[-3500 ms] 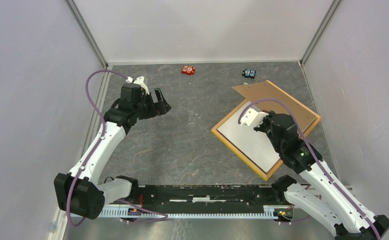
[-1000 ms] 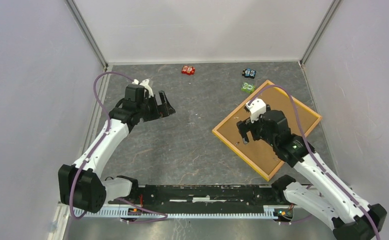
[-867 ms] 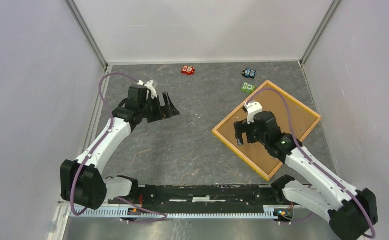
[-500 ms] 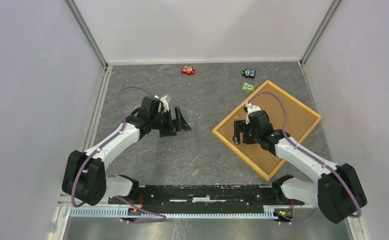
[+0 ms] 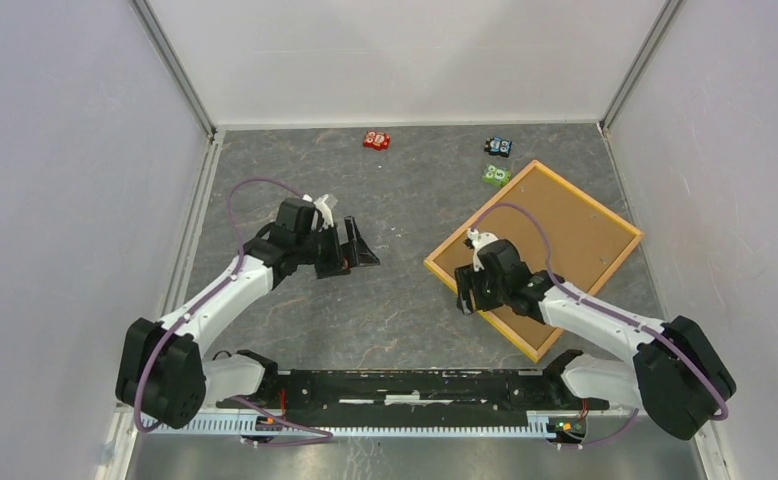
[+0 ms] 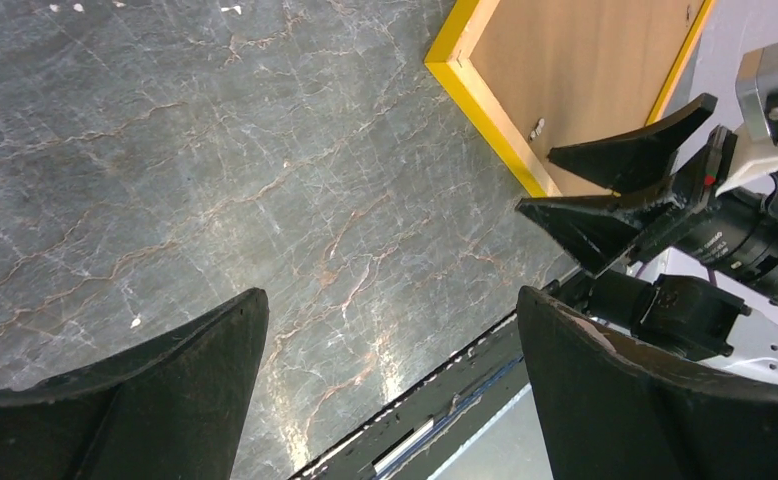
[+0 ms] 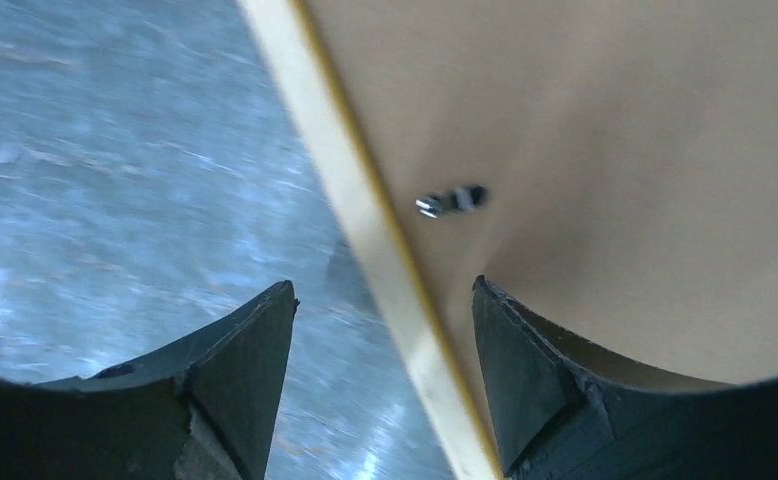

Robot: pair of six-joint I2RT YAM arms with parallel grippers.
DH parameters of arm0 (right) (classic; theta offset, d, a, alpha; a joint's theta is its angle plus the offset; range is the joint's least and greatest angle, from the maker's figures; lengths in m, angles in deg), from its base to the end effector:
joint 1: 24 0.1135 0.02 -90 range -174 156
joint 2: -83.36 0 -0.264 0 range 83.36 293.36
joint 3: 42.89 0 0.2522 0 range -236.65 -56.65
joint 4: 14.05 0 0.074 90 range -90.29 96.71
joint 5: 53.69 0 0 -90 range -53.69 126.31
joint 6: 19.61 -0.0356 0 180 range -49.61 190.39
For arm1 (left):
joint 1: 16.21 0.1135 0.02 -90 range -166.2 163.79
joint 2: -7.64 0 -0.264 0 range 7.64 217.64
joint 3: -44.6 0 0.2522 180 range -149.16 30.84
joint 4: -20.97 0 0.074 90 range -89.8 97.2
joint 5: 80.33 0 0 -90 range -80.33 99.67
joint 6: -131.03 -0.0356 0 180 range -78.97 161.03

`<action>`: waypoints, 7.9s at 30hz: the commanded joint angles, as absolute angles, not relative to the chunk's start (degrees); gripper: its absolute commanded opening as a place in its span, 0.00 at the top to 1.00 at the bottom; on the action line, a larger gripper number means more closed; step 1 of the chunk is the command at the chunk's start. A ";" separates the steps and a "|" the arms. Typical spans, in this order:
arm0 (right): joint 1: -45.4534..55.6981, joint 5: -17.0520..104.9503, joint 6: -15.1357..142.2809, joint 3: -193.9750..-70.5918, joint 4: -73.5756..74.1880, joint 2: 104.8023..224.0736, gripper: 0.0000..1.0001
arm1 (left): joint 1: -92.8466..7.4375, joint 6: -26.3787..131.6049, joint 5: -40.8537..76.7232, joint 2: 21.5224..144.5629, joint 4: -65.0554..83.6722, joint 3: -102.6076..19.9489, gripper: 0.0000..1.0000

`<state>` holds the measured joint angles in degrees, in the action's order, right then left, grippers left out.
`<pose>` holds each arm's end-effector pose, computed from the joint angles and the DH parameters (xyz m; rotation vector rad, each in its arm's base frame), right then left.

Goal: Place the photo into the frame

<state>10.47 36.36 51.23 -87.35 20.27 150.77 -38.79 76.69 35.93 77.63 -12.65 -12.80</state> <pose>0.1732 0.1189 0.1667 -0.3481 2.5874 0.3469 0.2240 -0.1102 0.2301 -0.0520 2.5166 -1.0009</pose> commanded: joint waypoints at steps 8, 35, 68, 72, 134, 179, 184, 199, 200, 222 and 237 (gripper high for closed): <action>27.75 35.04 13.95 -93.53 -25.81 166.89 0.22 | -38.70 77.02 15.76 73.23 -25.92 -18.34 0.00; 20.59 31.14 69.18 -98.53 12.71 152.29 0.02 | -38.53 78.92 27.08 101.85 -23.74 -32.51 0.28; -4.07 17.59 64.73 -95.67 24.40 149.77 0.02 | -34.95 53.67 -13.69 117.12 -39.96 -47.14 0.97; -4.45 22.58 63.64 -94.89 25.41 152.14 0.04 | -34.96 53.98 -12.26 116.89 -38.42 -46.57 0.95; 7.10 23.38 51.60 -92.78 23.05 154.22 0.47 | -35.06 57.62 -5.67 116.45 -39.53 -46.66 0.98; 8.82 18.97 36.10 -85.41 21.60 153.52 0.70 | -35.40 58.00 -5.71 116.31 -39.61 -46.36 0.98; 8.84 19.43 35.99 -85.85 20.91 152.57 0.80 | -35.42 58.04 -5.29 117.63 -39.55 -46.81 0.98; 9.40 45.09 42.70 -79.97 4.86 146.56 0.26 | -35.27 63.76 1.10 131.66 -42.97 -63.03 0.98; 10.06 46.29 42.60 -79.58 3.82 146.30 0.26 | -35.24 64.07 1.12 132.93 -43.80 -65.70 0.98; 14.30 39.02 67.32 -94.52 13.12 146.32 0.02 | -35.54 66.98 -4.25 97.85 -43.16 -49.60 0.00; -0.42 58.09 68.01 -123.97 13.94 179.13 0.02 | -38.05 98.64 15.91 70.01 -35.07 -10.60 0.02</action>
